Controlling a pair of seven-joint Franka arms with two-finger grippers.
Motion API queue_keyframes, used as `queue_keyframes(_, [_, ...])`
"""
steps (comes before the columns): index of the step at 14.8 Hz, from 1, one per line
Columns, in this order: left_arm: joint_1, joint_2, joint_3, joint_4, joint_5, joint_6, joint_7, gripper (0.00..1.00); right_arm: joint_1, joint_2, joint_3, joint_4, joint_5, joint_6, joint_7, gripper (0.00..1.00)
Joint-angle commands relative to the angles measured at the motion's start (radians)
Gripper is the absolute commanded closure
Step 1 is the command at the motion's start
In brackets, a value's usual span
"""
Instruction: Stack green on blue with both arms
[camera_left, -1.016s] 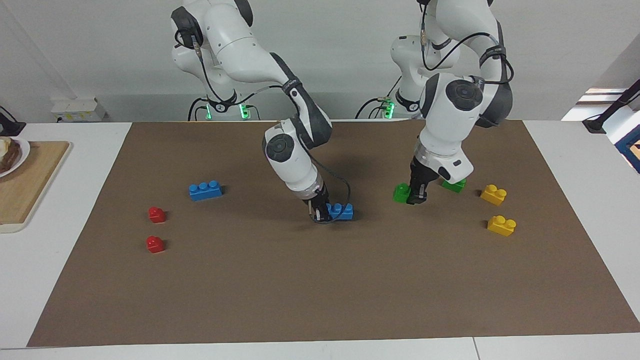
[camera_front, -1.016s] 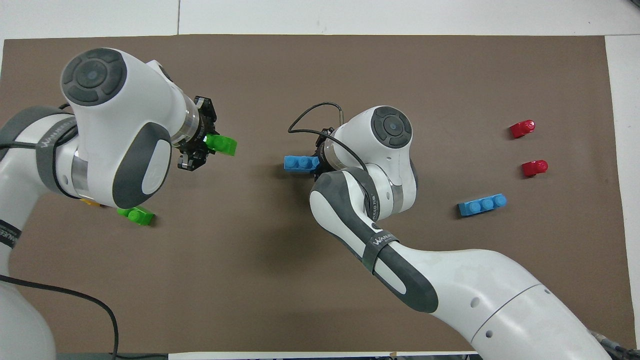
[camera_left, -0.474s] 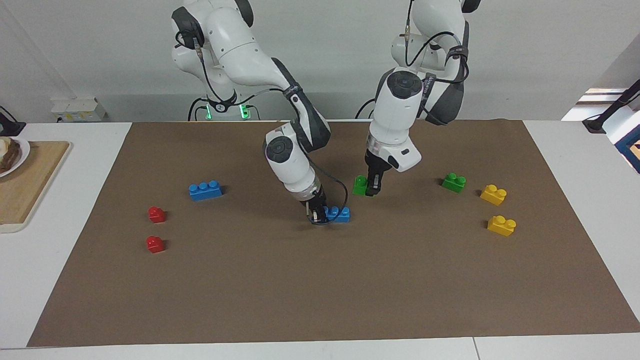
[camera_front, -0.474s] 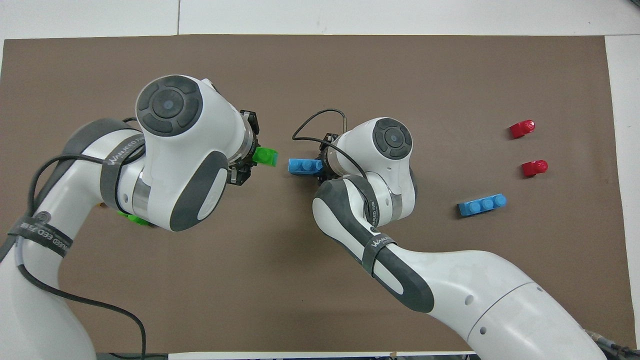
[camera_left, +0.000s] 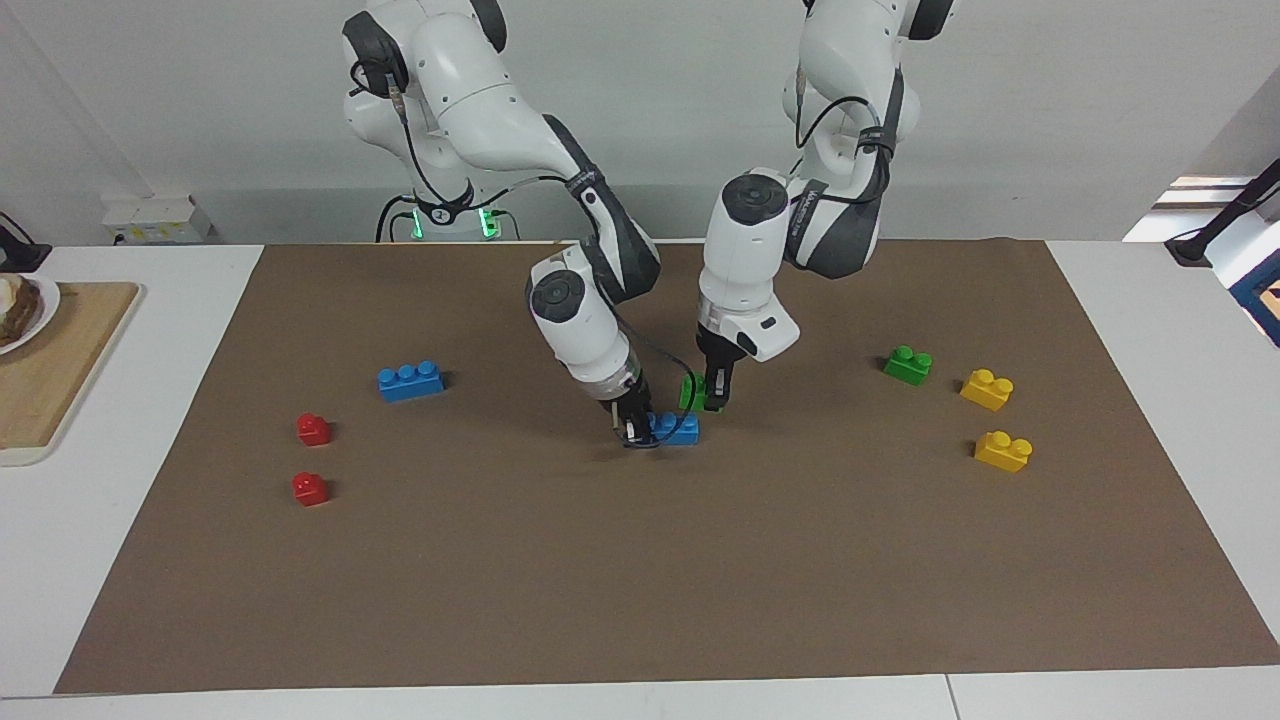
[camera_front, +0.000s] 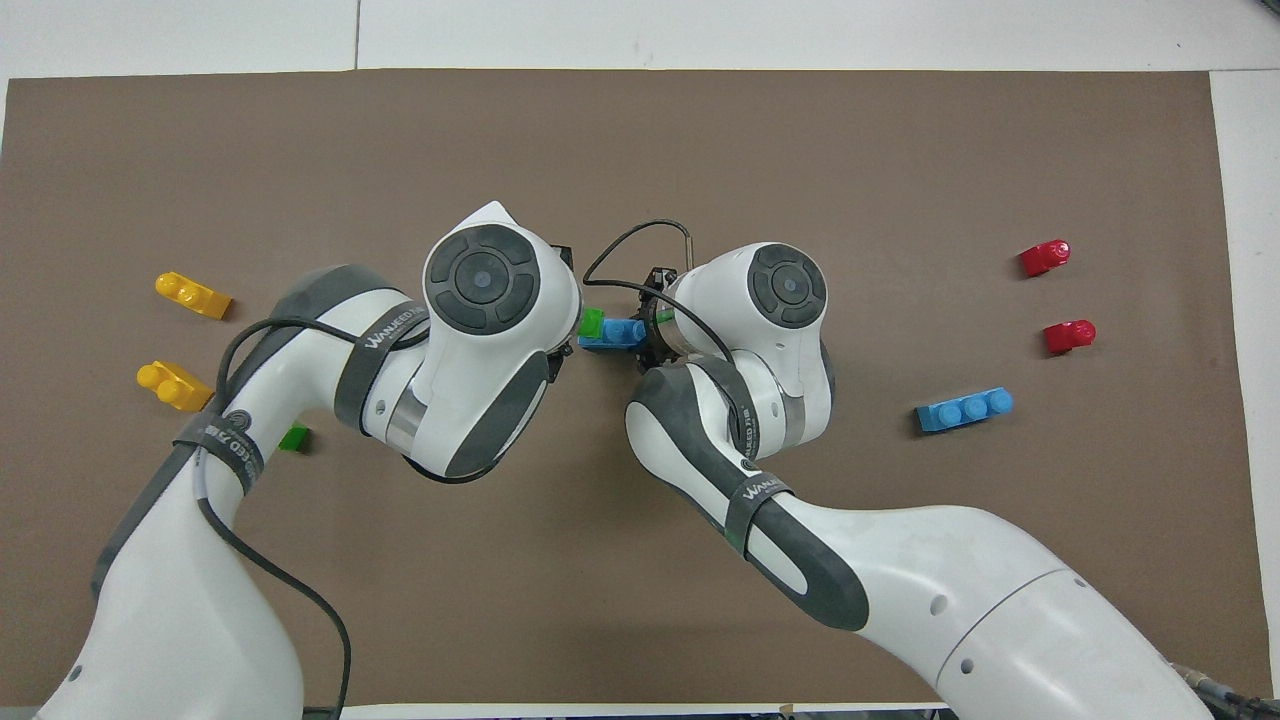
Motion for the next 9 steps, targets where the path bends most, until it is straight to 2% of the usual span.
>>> queue_keyframes(1, [-0.023,0.039,0.015,0.015,0.045,0.047,-0.059,1.0,0.001,-0.015,-0.004,-0.052,0.003,0.033,-0.032,1.0])
queue_keyframes(9, [-0.055,0.082,0.016,0.011,0.048,0.072,-0.097,1.0,0.001,-0.016,-0.002,-0.076,0.004,0.068,-0.048,1.0])
